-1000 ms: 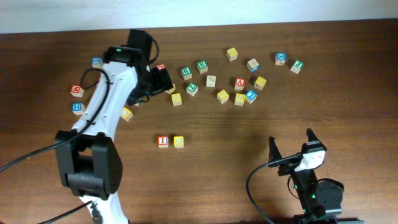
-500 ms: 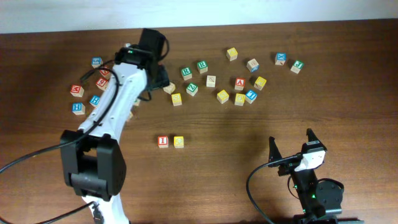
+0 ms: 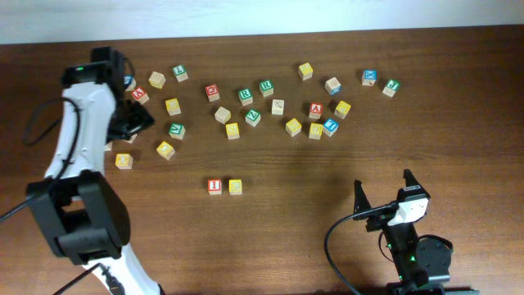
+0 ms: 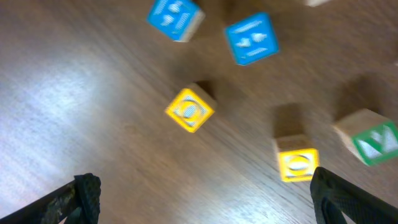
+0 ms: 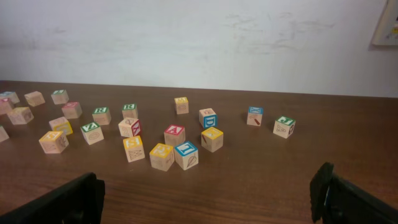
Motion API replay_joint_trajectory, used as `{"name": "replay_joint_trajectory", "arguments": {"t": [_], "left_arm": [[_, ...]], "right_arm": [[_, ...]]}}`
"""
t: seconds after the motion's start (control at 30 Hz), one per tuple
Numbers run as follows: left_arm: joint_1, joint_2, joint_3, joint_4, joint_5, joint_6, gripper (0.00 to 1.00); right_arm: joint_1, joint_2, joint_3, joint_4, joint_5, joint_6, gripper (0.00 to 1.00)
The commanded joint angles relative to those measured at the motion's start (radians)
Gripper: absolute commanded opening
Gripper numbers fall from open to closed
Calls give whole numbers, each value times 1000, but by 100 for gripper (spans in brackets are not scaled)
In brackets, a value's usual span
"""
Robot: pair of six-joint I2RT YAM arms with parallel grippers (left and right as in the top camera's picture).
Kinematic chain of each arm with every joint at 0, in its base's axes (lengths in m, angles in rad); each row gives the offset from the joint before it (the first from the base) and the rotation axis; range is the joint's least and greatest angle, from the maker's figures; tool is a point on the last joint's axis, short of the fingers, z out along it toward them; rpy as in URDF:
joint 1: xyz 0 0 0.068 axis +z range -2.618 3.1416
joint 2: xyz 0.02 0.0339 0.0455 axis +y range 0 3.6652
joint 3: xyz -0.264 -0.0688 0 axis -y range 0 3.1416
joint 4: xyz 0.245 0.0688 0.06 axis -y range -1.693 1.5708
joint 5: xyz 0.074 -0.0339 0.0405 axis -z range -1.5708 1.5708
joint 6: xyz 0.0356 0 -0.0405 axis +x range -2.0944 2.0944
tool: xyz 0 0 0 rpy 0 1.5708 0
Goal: Spell out ICRA
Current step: 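Open the left gripper and lift it back toward the block pile, then raise the right arm and move its gripper over the green R block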
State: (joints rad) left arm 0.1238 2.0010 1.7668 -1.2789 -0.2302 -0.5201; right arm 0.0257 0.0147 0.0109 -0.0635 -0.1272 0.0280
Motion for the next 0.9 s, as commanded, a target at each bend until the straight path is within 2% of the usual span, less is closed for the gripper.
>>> {"name": "replay_joint_trajectory", "arguments": {"t": [0.0,0.23,0.27,0.37,0.4,0.5,0.53,0.6,0.77,0.87], "left_arm": [[64,-17,-4,-25,77,5,99],[66,-17,-4,-80,88,5,99],[66,-17,-4,-80,88,5,99],[66,-17,-4,-80,88,5,99],[66,-17,-4,-80,89,5,99],[66,-17,-4,-80,88,5,99],[66,-17,-4,-80,88,5,99],[66,-17,-4,-80,89,5,99],[66,-17,-4,-80,88,5,99],[66,-17,-4,-80,88,5,99]], "right_arm": [[1,-6,-5,-7,8,10,98],[1,-6,-5,2,-18,12,98],[1,-6,-5,9,-121,55,98],[1,-6,-5,129,-679,431,98],[1,-6,-5,177,-680,511,98],[1,-6,-5,316,-678,627,98],[1,-6,-5,426,-678,695,98],[1,-6,-5,529,-679,774,98],[1,-6,-1,764,-617,777,98],[0,-6,53,777,-590,755,98]]}}
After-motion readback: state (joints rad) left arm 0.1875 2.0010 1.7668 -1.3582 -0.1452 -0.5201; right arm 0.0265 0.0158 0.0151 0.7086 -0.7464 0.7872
